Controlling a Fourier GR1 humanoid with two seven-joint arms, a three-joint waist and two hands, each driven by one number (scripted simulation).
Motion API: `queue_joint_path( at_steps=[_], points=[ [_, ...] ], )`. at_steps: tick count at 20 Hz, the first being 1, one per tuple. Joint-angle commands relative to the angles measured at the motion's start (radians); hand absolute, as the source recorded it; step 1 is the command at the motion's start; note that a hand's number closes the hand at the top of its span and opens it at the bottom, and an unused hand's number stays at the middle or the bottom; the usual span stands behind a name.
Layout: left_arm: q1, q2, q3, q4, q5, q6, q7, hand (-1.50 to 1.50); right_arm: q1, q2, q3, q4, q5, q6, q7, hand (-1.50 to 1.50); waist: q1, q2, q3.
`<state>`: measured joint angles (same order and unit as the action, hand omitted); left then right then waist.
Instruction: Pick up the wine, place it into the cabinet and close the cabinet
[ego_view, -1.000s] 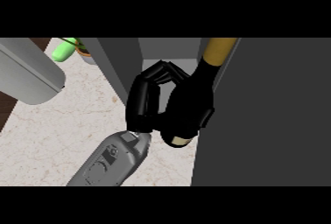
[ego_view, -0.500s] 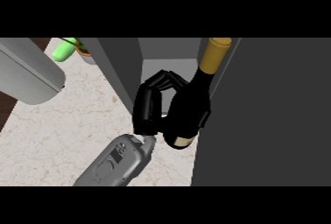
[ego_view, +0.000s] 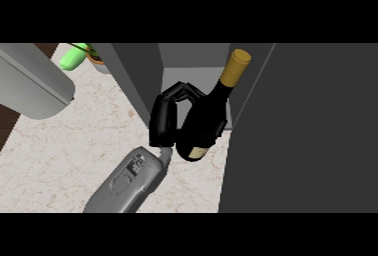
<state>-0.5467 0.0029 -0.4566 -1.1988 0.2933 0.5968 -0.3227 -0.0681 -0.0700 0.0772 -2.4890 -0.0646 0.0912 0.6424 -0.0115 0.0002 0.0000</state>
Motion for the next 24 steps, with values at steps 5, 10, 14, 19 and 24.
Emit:
queue_joint_path(
  at_steps=[5,10,14,19,24],
  points=[
    [-0.079,-0.003,0.093,0.151,0.068,-0.034,-0.088,1.5,-0.043,0.018,0.031,-0.071,-0.016,-0.035,0.083,-1.5,0.0,0.001,-0.001],
    [-0.147,-0.003,0.139,0.294,0.124,-0.066,-0.186,1.5,-0.017,-0.025,-0.044,-0.067,-0.109,0.022,0.045,-1.5,-0.011,0.004,0.0],
    [-0.16,-0.003,0.19,0.32,0.081,-0.105,-0.135,1.5,-0.004,0.01,-0.016,-0.102,-0.063,-0.016,0.064,-1.5,-0.003,0.002,0.0],
    [-0.221,0.03,0.231,0.345,0.113,-0.179,-0.079,1.5,0.006,0.003,-0.038,-0.065,-0.102,0.014,0.023,-1.5,-0.003,0.002,0.0],
    [-0.275,-0.002,0.245,0.521,0.123,-0.172,-0.188,1.5,0.021,0.028,-0.003,-0.08,-0.059,0.002,0.019,-1.5,-0.012,0.004,0.0]
  ],
)
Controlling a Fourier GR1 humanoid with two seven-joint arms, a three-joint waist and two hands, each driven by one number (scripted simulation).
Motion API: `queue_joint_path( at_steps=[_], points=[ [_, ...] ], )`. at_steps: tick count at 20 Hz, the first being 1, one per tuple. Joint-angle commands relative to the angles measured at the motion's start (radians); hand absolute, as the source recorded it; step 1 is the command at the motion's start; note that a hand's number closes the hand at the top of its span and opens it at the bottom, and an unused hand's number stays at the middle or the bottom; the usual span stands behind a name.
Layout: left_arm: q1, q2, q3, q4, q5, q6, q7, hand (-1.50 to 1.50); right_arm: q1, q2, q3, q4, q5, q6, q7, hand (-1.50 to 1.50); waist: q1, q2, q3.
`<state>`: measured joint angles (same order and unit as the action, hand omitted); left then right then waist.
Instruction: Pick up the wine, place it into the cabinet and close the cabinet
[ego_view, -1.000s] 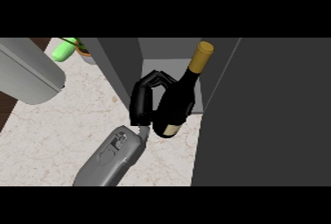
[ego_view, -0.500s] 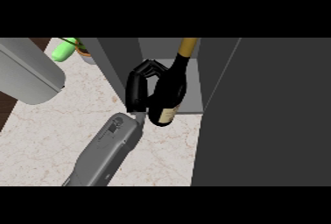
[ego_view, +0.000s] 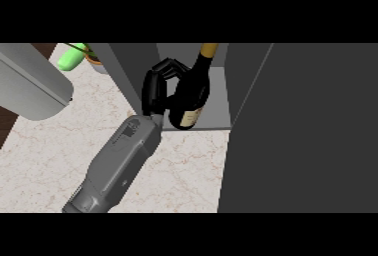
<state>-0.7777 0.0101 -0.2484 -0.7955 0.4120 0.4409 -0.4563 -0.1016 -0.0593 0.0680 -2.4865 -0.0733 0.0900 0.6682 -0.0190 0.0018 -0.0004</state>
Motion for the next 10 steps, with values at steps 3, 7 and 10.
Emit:
queue_joint_path(
  at_steps=[3,7,10],
  points=[
    [-0.051,-0.01,-0.035,0.103,0.037,0.056,-0.024,1.5,0.038,0.011,-0.016,-0.046,-0.068,0.011,-0.024,-1.5,-0.003,0.001,0.001],
    [-0.156,-0.01,0.075,0.216,0.015,-0.012,-0.025,1.5,0.055,0.033,0.034,-0.034,-0.023,0.008,-0.056,-1.5,0.0,0.002,0.001],
    [-0.202,0.006,0.104,0.33,-0.023,0.014,-0.142,1.5,0.039,0.008,0.01,-0.066,-0.06,0.013,0.001,-1.5,-0.013,0.006,0.0]
  ],
)
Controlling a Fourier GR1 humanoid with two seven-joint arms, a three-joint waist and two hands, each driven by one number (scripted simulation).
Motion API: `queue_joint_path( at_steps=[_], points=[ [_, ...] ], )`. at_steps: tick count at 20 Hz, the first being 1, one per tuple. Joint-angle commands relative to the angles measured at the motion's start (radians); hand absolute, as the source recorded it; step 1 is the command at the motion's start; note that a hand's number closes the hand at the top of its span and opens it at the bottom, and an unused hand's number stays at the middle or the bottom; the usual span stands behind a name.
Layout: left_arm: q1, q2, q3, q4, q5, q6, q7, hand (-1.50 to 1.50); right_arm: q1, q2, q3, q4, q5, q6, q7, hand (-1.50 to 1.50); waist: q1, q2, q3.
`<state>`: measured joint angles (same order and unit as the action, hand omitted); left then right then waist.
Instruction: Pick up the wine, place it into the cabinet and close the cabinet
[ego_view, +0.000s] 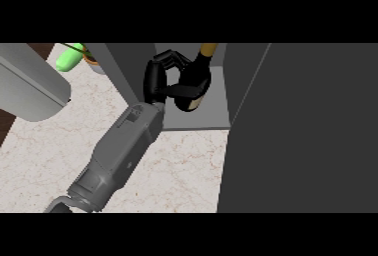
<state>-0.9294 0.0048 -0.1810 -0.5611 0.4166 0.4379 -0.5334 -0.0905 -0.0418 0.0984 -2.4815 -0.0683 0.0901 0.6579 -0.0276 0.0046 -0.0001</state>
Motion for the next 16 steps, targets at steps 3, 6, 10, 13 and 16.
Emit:
queue_joint_path(
  at_steps=[3,6,10,13,16],
  points=[
    [-0.09,-0.005,0.052,0.166,0.003,0.05,-0.131,1.5,-0.009,-0.007,-0.015,-0.098,-0.069,-0.002,0.049,-1.5,-0.023,0.007,0.0],
    [-0.161,-0.004,0.095,0.198,-0.009,0.051,-0.121,1.5,0.051,-0.009,-0.039,-0.068,-0.093,0.025,-0.011,-1.5,-0.012,0.005,0.0],
    [-0.177,0.032,0.113,0.243,-0.01,0.004,-0.138,1.5,-0.088,-0.003,-0.019,-0.012,-0.043,-0.017,0.051,-1.5,0.0,0.005,-0.001],
    [-0.222,-0.004,0.141,0.315,0.002,0.028,-0.13,1.5,0.052,0.006,-0.008,-0.046,-0.071,0.029,-0.016,-1.5,-0.022,0.009,0.0],
    [-0.217,0.035,0.198,0.33,0.05,-0.033,-0.128,1.5,0.048,0.025,0.053,-0.066,-0.029,0.021,0.003,-1.5,-0.028,0.013,-0.001]
  ],
)
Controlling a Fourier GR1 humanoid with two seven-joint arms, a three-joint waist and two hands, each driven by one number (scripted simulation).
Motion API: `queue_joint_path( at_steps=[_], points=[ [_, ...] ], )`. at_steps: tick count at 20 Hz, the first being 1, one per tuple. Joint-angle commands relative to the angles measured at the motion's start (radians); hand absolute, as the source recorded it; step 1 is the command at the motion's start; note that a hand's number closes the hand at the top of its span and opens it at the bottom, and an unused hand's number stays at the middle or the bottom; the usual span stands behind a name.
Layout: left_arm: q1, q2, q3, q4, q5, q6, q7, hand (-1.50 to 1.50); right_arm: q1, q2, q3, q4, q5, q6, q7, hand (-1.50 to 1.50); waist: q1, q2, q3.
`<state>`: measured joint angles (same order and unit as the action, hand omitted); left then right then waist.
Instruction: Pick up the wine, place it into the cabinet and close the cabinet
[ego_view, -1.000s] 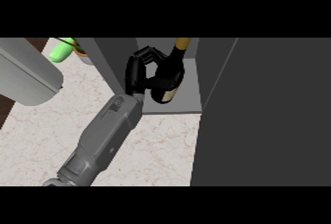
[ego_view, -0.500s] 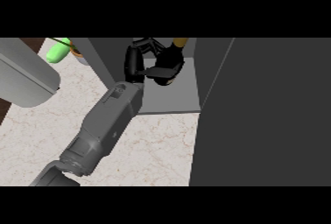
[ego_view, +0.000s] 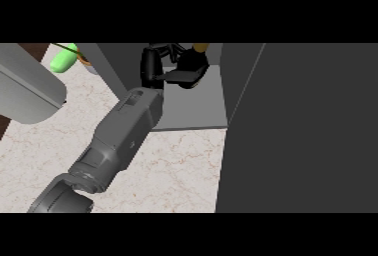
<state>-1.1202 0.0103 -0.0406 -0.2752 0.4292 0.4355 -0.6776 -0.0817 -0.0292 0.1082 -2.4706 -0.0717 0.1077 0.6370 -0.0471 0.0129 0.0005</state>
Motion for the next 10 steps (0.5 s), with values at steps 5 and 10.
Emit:
queue_joint_path(
  at_steps=[5,10],
  points=[
    [0.016,-0.01,0.094,0.061,0.085,-0.065,-0.036,1.5,0.021,-0.004,-0.005,-0.064,-0.078,0.02,0.003,-1.5,-0.01,0.004,-0.001],
    [-0.014,0.023,0.131,0.099,0.081,-0.089,-0.05,1.5,0.058,0.013,0.048,-0.096,-0.024,0.009,0.014,-1.5,-0.017,0.008,-0.002]
  ],
)
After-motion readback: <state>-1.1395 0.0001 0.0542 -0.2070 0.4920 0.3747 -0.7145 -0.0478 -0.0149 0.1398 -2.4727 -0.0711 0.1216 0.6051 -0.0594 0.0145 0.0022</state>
